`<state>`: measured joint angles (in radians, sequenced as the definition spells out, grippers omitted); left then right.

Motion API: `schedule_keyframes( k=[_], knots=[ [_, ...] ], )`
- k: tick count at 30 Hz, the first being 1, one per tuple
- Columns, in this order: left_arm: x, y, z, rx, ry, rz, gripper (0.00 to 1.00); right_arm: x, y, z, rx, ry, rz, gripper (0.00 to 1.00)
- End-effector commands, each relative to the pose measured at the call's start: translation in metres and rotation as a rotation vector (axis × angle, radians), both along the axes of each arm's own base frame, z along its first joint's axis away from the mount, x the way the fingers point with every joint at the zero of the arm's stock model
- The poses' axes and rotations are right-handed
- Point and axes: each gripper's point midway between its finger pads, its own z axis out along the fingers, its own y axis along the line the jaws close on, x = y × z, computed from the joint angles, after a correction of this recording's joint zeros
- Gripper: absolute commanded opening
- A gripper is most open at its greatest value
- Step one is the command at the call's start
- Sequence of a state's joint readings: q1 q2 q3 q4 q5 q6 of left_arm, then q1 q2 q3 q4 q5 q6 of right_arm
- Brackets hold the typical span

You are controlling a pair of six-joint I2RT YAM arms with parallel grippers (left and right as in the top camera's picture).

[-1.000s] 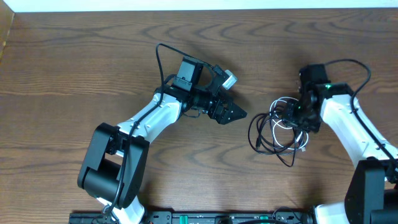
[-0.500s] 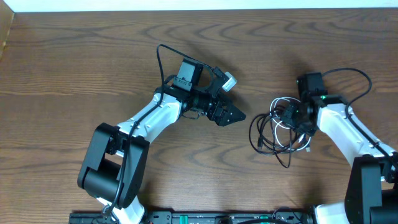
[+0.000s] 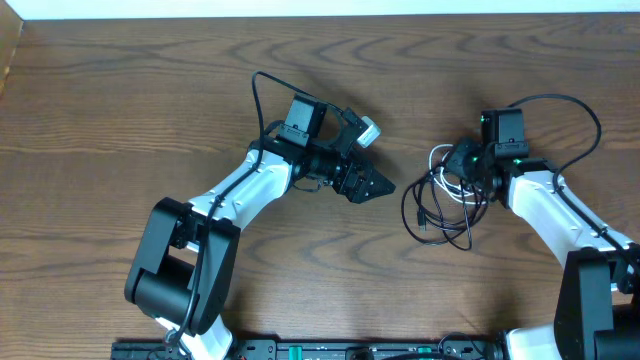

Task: Untangle cables

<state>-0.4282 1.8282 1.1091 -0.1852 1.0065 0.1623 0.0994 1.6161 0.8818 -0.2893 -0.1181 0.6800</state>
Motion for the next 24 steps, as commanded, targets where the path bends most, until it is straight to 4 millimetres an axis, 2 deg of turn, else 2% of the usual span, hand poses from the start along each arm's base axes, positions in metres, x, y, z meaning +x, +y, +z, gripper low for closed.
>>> schedule_keyframes(
  k=[1,7,14,18,20,24],
  knots=[
    [0.0,0.0,0.0,0.006,-0.013,-0.008,0.98,0.016,0.014,0.018,0.066,-0.045,0.019,0.01],
    [-0.001,0.0,0.0,0.004,-0.009,-0.01,0.98,0.046,0.028,0.037,0.124,-0.096,0.058,0.01],
    [-0.004,0.002,-0.002,0.014,0.012,-0.01,0.98,0.091,0.047,0.067,0.167,-0.125,0.138,0.01],
    [-0.003,0.002,-0.002,0.014,0.004,-0.013,0.98,0.112,0.061,0.104,0.155,-0.167,0.248,0.01],
    [-0.003,0.002,-0.002,0.014,0.005,-0.013,0.98,0.121,0.067,0.13,0.137,-0.197,0.282,0.01],
    [-0.004,0.002,-0.002,0.015,0.008,-0.013,0.98,0.124,0.063,0.16,0.096,-0.204,0.265,0.01]
  ],
)
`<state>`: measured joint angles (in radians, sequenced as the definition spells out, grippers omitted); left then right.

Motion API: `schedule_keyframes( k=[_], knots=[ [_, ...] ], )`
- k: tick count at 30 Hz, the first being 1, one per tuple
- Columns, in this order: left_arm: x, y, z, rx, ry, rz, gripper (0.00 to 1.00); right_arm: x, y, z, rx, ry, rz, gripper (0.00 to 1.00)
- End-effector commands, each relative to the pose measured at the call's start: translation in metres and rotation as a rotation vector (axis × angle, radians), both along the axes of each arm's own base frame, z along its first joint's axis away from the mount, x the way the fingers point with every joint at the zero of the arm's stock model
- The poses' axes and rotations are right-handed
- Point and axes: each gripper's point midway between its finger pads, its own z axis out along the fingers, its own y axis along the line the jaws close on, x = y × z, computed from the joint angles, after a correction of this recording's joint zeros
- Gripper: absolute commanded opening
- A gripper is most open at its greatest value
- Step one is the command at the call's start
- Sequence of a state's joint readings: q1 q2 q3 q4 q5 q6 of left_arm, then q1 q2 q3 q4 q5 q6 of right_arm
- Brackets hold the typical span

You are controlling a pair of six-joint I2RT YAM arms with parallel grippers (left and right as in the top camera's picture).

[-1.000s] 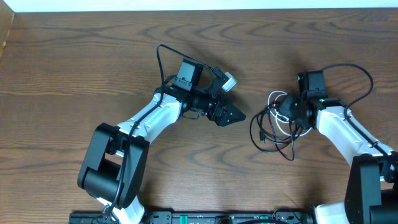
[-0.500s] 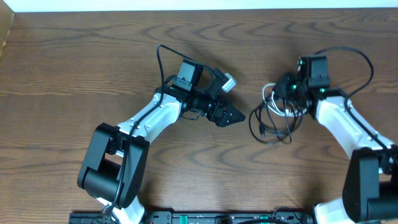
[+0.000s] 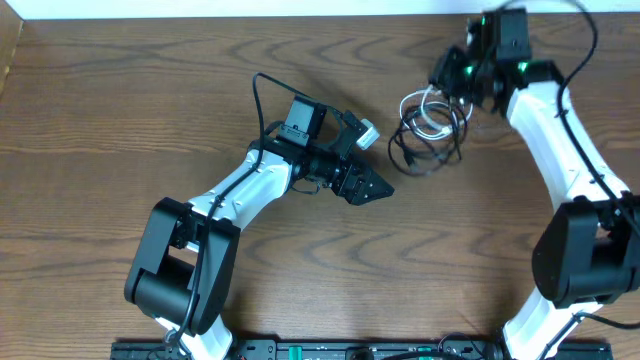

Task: Untangle cables

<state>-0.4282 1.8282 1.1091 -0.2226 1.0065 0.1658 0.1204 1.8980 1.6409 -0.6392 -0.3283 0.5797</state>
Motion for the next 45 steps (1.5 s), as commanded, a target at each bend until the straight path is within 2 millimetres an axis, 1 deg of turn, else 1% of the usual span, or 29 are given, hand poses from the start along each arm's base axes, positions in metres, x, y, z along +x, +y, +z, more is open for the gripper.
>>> schedule_keyframes(
  k=[1,5,8,11,13,16,17,18,20,21,22,23,24,26,28,30,32,33,35,36,38,41,42,45],
  knots=[
    [0.001,0.0,0.001,0.0,-0.022,-0.012,0.98,0.005,0.001,0.038,-0.049,-0.062,0.023,0.01],
    [0.001,-0.001,0.001,-0.001,-0.022,-0.012,0.98,-0.008,-0.02,0.031,-0.17,0.006,-0.009,0.01],
    [0.001,-0.001,0.001,0.0,-0.022,-0.012,0.98,-0.023,-0.041,0.022,-0.29,0.078,-0.044,0.01],
    [0.001,0.0,0.001,0.0,-0.023,-0.012,0.98,-0.039,-0.064,0.019,-0.418,0.135,-0.076,0.01],
    [0.001,0.0,0.001,0.0,-0.023,-0.012,0.98,-0.053,-0.081,0.017,-0.507,0.183,-0.104,0.01],
    [0.001,-0.001,0.001,-0.001,-0.024,-0.012,0.98,-0.079,-0.112,0.013,-0.664,0.29,-0.168,0.01],
    [0.001,-0.001,0.001,-0.001,-0.024,-0.012,0.98,-0.089,-0.123,0.013,-0.709,0.327,-0.205,0.07],
    [0.001,-0.001,0.001,-0.001,-0.024,-0.012,0.98,-0.097,-0.133,0.014,-0.748,0.361,-0.246,0.16],
    [0.001,-0.001,0.001,-0.001,-0.024,-0.012,0.98,-0.111,-0.147,0.016,-0.796,0.411,-0.302,0.24],
    [0.001,-0.001,0.001,-0.001,-0.024,-0.012,0.98,-0.113,-0.149,0.016,-0.805,0.42,-0.303,0.28],
    [0.001,0.0,0.001,0.0,-0.024,-0.012,0.98,-0.115,-0.15,0.016,-0.809,0.425,-0.307,0.32],
    [0.001,0.0,0.001,0.0,-0.024,-0.012,0.98,-0.114,-0.151,0.016,-0.809,0.425,-0.308,0.42],
    [0.001,0.0,0.001,0.0,-0.024,-0.012,0.98,-0.114,-0.151,0.017,-0.811,0.422,-0.317,0.46],
    [0.001,-0.001,0.001,0.0,-0.024,-0.012,0.98,-0.107,-0.151,0.018,-0.802,0.395,-0.329,0.48],
    [0.001,0.0,0.001,0.0,-0.024,-0.012,0.98,-0.096,-0.144,0.018,-0.794,0.35,-0.277,0.51],
    [0.002,0.0,0.001,0.002,-0.029,-0.012,0.98,-0.081,-0.131,0.018,-0.775,0.291,-0.176,0.57],
    [0.002,0.0,0.001,0.002,-0.039,-0.018,0.98,-0.066,-0.109,0.017,-0.72,0.219,-0.013,0.62],
    [0.002,0.0,0.001,0.001,-0.044,-0.02,0.98,-0.063,-0.1,0.016,-0.692,0.2,0.034,0.64],
    [0.002,0.0,0.001,0.001,-0.045,-0.021,0.98,-0.06,-0.09,0.01,-0.631,0.198,0.067,0.69],
    [0.002,0.0,0.001,0.001,-0.045,-0.021,0.98,-0.06,-0.087,0.006,-0.609,0.206,0.079,0.72],
    [0.002,0.0,0.001,0.001,-0.045,-0.021,0.98,-0.059,-0.081,-0.008,-0.563,0.24,0.104,0.73],
    [0.002,0.0,0.001,0.001,-0.044,-0.021,0.98,-0.062,-0.076,-0.038,-0.527,0.325,0.141,0.75],
    [0.002,0.0,0.001,0.001,-0.044,-0.021,0.98,-0.063,-0.075,-0.048,-0.525,0.354,0.148,0.78],
    [0.002,0.0,0.001,0.001,-0.044,-0.021,0.98,-0.065,-0.07,-0.08,-0.521,0.434,0.151,0.78]
  ],
)
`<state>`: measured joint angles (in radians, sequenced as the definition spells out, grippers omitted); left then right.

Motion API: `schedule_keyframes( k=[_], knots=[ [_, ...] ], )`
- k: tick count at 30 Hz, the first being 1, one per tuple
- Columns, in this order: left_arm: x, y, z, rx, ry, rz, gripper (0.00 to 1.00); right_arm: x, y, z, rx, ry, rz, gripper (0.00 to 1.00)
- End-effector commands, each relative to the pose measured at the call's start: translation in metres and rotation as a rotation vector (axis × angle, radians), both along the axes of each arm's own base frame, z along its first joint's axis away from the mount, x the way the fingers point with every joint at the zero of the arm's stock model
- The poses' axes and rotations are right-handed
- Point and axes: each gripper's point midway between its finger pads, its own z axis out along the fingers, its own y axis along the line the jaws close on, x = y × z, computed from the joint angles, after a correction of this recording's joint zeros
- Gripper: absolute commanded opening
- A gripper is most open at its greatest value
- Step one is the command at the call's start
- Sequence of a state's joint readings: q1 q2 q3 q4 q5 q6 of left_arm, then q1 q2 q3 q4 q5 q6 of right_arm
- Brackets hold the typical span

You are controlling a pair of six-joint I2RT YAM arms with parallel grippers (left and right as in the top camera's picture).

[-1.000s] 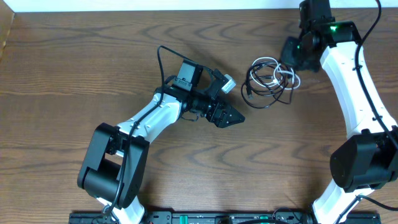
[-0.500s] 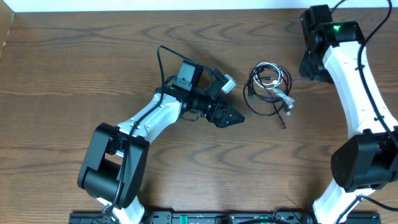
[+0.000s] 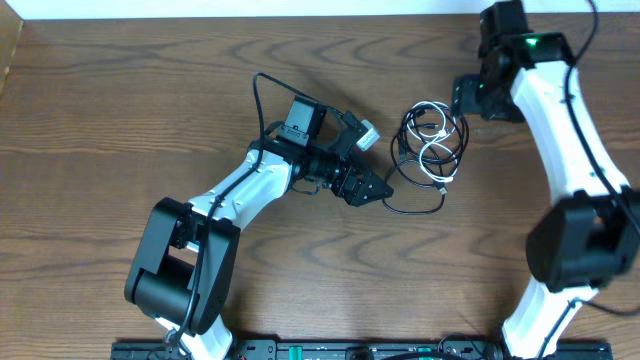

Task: Untangle cables

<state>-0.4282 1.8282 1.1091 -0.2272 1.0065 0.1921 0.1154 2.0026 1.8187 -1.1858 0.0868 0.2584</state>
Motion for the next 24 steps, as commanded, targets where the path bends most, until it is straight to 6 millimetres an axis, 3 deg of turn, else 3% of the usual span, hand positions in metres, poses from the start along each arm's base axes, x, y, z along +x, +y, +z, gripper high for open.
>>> schedule_keyframes(
  k=[1,7,13,15,19,21,24],
  knots=[
    [0.002,-0.001,0.001,0.001,-0.025,-0.008,0.98,0.0,0.013,-0.04,0.035,0.095,0.007,0.78],
    [0.002,0.0,0.001,0.001,-0.024,-0.008,0.98,0.005,0.027,-0.088,0.057,0.165,0.006,0.77],
    [0.002,0.0,0.001,0.001,-0.025,-0.008,0.98,0.015,0.036,-0.104,0.105,0.152,0.013,0.74],
    [0.002,0.0,0.001,0.001,-0.025,-0.008,0.98,0.017,0.037,-0.108,0.11,0.149,0.006,0.67],
    [0.002,-0.001,0.001,0.001,-0.027,-0.008,0.98,0.019,0.038,-0.116,0.109,0.152,0.007,0.4],
    [0.002,0.0,0.001,0.001,-0.029,-0.01,0.98,0.02,0.038,-0.118,0.109,0.151,0.007,0.36],
    [0.002,-0.001,0.001,0.0,-0.036,-0.014,0.98,0.021,0.039,-0.119,0.11,0.148,0.01,0.39]
  ],
)
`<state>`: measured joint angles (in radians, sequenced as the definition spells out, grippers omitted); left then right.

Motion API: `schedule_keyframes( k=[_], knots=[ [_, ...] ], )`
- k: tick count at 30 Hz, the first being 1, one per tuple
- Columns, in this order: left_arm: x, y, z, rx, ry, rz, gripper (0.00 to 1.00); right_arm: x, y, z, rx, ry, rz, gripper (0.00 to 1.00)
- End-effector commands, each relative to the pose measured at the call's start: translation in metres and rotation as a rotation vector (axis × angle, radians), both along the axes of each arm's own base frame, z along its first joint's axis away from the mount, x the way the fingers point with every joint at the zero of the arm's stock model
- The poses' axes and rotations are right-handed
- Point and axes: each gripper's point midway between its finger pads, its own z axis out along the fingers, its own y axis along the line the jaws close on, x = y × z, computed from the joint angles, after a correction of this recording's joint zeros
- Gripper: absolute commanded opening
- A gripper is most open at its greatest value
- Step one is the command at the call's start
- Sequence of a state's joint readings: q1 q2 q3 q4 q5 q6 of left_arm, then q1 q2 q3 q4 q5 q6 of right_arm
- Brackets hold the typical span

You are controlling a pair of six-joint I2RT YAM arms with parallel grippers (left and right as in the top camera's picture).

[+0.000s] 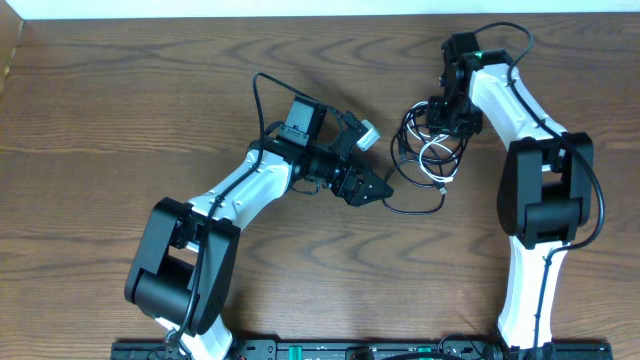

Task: Untangle cables

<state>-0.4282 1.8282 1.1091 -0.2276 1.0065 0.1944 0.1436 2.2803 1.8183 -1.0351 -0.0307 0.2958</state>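
Observation:
A tangle of black and white cables lies on the table right of centre. One black strand trails from it toward the tip of my left gripper, which looks shut. I cannot make out whether that strand is pinched or only lying beside the fingers. My right gripper points down onto the upper right edge of the tangle. Its fingers are lost among the loops, so their state is unclear.
The wooden table stretches away to the left and front. The left arm's own black lead arches above its forearm. The right arm's lead loops near the table's far edge.
The right arm has swung in, and its gripper has moved from just right of the tangle to its upper edge. The tangle has barely shifted. The left arm has not moved.
The right gripper first held the tangle at the right of the table, near its own base. It then had it lifted toward the far edge. After that the tangle lay by the left gripper's tip. Now the right gripper is at its top.

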Motion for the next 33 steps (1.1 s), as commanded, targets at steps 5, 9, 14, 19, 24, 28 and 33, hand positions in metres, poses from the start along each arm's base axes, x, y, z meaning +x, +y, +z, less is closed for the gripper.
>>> schedule_keyframes(
  k=[5,9,14,19,24,28,33],
  knots=[
    [0.002,-0.001,0.001,0.0,-0.033,-0.012,0.98,0.001,0.006,-0.005,0.006,0.004,0.007,0.34],
    [0.002,-0.001,0.001,0.0,-0.033,-0.012,0.98,0.001,0.006,-0.005,0.007,0.003,-0.004,0.01],
    [0.002,-0.001,0.001,0.0,-0.034,-0.012,0.98,0.001,0.008,-0.004,0.016,0.004,-0.013,0.01],
    [0.002,-0.001,0.001,0.0,-0.034,-0.012,0.98,0.007,0.013,0.014,0.044,-0.021,0.021,0.01],
    [0.002,-0.001,0.001,0.001,-0.034,-0.012,0.98,0.022,0.018,0.088,0.072,-0.134,0.043,0.01],
    [0.002,-0.001,0.001,0.0,-0.034,-0.012,0.98,0.021,0.018,0.171,0.086,-0.256,0.057,0.01],
    [0.002,-0.001,0.001,0.0,-0.032,-0.013,0.98,0.004,0.029,0.254,0.171,-0.395,0.12,0.01]
  ],
)
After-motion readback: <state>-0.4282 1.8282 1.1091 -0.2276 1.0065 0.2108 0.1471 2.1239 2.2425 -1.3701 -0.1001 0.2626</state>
